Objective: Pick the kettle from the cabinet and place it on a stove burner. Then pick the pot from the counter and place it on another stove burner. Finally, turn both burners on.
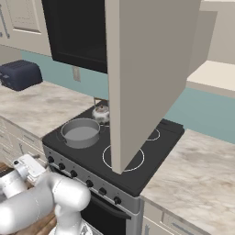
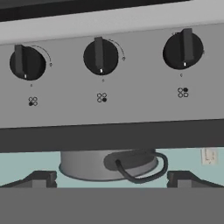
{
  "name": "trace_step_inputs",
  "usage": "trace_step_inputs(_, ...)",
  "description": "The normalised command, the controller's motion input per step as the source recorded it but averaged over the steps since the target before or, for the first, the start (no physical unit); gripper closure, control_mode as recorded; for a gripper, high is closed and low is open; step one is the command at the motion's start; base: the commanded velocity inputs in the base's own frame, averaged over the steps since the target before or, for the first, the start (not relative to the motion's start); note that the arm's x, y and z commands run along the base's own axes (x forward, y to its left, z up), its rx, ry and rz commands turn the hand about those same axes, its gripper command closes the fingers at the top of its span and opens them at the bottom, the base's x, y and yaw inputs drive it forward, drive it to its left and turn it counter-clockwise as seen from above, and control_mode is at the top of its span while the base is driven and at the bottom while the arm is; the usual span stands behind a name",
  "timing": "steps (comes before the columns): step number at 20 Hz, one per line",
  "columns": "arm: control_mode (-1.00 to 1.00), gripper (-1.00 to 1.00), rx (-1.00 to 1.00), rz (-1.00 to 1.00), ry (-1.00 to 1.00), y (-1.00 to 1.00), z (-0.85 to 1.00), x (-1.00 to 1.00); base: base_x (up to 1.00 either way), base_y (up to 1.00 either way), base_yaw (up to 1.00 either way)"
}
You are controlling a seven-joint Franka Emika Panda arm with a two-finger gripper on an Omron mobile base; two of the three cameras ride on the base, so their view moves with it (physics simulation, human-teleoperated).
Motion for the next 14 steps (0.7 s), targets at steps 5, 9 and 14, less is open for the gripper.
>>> trace_step_inputs(5,-1.00,-1.00,0.00,0.00,0.00,0.01,-0.24,0.15,0.00,0.00,0.00)
trace_step_inputs(9,-1.00,-1.00,0.00,0.00,0.00,0.01,-0.16,0.13,0.00,0.00,0.00)
trace_step_inputs(14,-1.00,-1.00,0.00,0.00,0.00,0.08,-0.09,0.16,0.00,0.00,0.00)
